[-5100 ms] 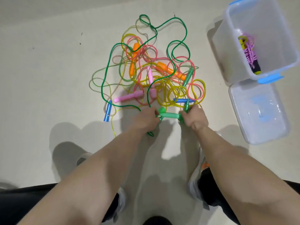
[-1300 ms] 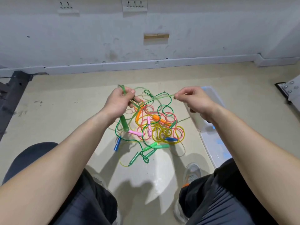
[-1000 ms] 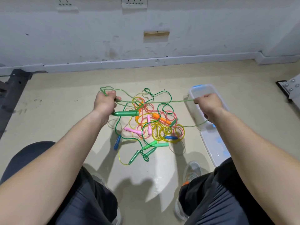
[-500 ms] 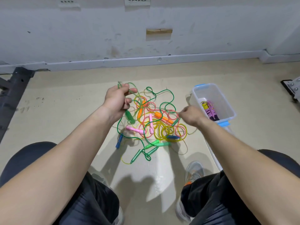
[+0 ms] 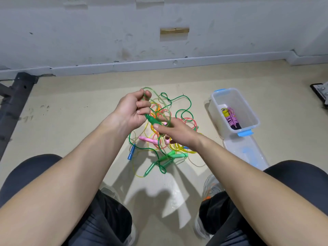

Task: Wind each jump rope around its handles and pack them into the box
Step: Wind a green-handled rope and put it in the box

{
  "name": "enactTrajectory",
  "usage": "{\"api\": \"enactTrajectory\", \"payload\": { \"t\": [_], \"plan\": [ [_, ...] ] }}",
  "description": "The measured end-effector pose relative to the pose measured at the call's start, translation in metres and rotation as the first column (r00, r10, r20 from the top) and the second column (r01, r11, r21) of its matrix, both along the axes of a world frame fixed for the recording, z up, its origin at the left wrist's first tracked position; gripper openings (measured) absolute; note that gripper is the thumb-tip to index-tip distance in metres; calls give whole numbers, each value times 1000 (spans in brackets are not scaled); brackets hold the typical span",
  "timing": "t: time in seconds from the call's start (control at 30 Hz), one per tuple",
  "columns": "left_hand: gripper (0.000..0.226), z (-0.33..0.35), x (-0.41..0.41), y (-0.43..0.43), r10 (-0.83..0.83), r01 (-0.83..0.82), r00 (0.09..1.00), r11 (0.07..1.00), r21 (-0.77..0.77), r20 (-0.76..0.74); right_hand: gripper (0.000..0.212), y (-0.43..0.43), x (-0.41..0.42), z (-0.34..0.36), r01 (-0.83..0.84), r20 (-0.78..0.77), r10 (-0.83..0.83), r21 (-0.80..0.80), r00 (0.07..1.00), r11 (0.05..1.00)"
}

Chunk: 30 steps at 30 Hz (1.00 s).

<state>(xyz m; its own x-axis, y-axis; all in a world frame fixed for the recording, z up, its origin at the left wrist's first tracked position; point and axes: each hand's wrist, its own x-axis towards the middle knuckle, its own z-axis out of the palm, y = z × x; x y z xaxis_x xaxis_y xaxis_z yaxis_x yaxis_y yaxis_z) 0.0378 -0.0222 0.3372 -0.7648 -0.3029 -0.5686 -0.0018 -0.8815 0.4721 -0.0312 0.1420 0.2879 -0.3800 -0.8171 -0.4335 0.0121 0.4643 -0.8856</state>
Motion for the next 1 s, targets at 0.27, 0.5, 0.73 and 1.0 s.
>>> {"api": "enactTrajectory", "payload": {
  "t": [0.27, 0.5, 0.73, 1.0],
  "plan": [
    [25, -7, 8, -9, 6, 1, 995, 998, -64, 104, 10, 4, -1, -7, 218, 358, -191, -38, 914, 975],
    [29, -18, 6, -5, 86, -62, 975, 991, -121, 203, 16, 2, -3, -14, 328, 381, -316, 34, 869, 944],
    [9, -39, 13, 9, -65, 489, 851, 459, -742, 521, 17, -1, -6, -23, 455, 233, -451, 43, 861, 890],
    [20, -38, 16, 15, -318, 589, 787, 128, -798, 529, 27, -2, -10, -15, 477, 318, -467, 50, 825, 877]
  ]
}}
